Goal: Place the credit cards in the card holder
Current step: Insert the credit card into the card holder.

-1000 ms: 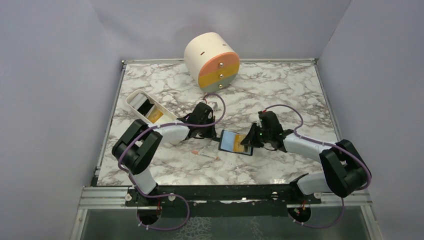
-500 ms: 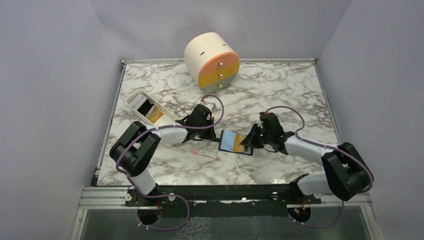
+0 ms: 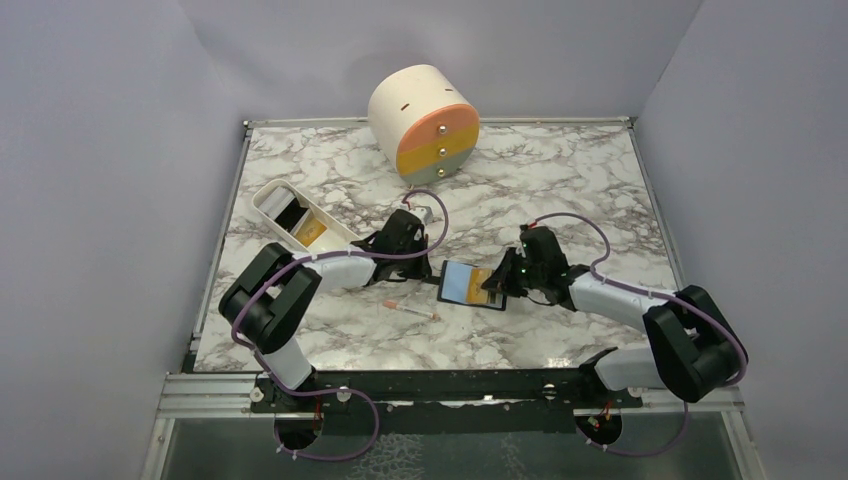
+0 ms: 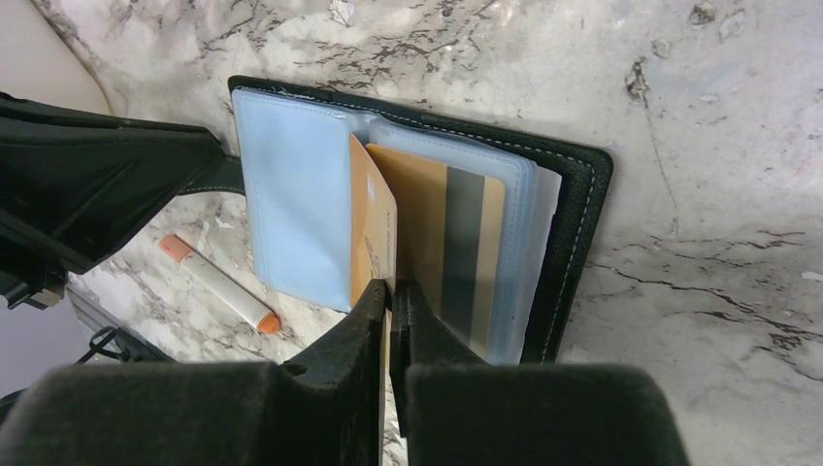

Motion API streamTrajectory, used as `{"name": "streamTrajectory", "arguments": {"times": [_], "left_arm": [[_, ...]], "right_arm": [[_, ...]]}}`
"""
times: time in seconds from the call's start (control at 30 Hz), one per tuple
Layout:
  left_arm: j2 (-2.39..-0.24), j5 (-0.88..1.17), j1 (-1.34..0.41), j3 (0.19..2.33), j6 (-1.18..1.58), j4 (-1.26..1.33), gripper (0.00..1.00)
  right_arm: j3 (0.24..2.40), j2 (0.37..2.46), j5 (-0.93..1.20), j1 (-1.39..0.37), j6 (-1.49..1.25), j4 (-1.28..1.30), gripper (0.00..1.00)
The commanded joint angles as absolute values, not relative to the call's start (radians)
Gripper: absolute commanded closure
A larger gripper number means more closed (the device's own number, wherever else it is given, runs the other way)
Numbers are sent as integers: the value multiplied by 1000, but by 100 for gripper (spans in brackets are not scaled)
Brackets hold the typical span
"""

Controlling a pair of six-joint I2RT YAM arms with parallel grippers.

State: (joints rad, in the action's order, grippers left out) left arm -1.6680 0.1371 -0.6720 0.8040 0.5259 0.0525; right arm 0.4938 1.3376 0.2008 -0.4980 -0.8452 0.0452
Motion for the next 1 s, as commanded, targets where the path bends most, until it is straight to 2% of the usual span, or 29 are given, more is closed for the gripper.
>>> {"name": "streamTrajectory", "arguments": {"times": [0.0,0.73,0.97], "left_arm": [[-1670,113,-689,763,532,-24,100],[-1689,102,-699,772,526,-18,100],[-1680,104,-699,772,530,-19,100]], "right_arm": [[477,1369,207,-500,-820,14,96],[472,1385,314,-499,-770,17,96],[512,1397,248,-499,-765,100,75]]}}
